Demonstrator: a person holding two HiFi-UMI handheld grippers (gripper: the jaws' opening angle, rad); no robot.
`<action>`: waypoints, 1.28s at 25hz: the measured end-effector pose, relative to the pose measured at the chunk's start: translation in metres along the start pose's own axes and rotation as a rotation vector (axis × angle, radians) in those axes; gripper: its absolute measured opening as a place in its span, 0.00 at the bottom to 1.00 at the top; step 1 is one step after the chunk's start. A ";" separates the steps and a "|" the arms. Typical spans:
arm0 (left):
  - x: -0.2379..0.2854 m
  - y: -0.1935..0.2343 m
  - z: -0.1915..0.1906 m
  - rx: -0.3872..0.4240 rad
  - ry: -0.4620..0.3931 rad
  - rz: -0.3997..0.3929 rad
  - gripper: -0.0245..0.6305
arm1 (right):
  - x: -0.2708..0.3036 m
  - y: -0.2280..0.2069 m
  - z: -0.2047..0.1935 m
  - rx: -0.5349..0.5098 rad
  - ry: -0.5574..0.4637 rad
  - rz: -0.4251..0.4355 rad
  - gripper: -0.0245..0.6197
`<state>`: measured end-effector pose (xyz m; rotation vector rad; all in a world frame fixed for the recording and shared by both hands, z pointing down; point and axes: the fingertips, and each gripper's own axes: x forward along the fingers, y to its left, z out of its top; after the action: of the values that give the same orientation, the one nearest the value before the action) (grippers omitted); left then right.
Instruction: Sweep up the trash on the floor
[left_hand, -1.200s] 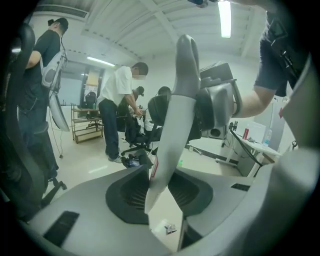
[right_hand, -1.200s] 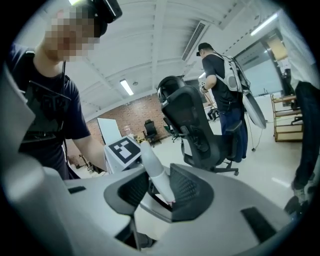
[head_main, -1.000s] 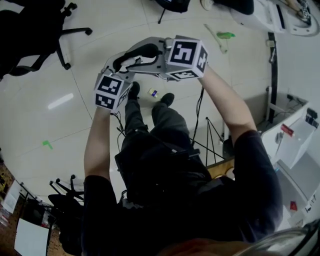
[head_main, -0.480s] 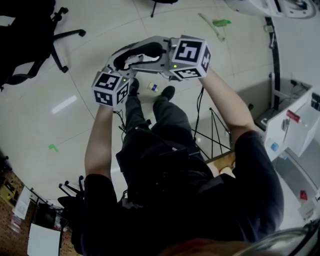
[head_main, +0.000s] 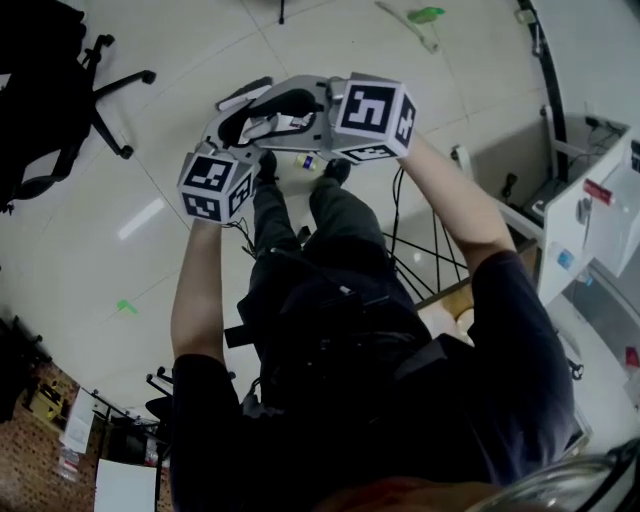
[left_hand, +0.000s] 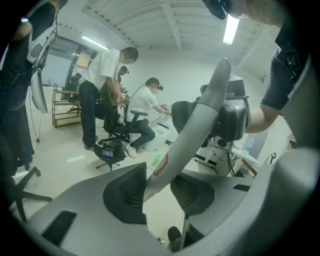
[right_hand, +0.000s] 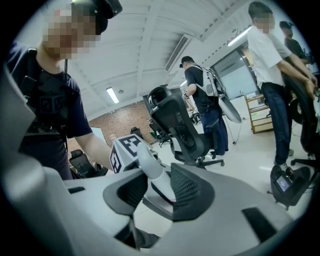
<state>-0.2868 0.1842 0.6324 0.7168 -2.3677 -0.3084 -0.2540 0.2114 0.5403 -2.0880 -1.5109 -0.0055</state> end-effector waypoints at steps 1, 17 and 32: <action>0.000 -0.003 0.000 0.008 0.007 -0.004 0.25 | -0.002 0.002 -0.001 -0.002 -0.002 -0.001 0.29; -0.001 -0.046 -0.004 0.070 0.073 -0.075 0.25 | -0.026 0.029 -0.006 0.012 -0.008 -0.030 0.29; -0.011 -0.044 -0.005 0.134 0.060 -0.089 0.24 | -0.016 0.031 -0.001 0.008 -0.030 -0.113 0.28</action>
<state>-0.2581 0.1537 0.6142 0.8835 -2.3202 -0.1645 -0.2320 0.1905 0.5225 -2.0019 -1.6423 -0.0109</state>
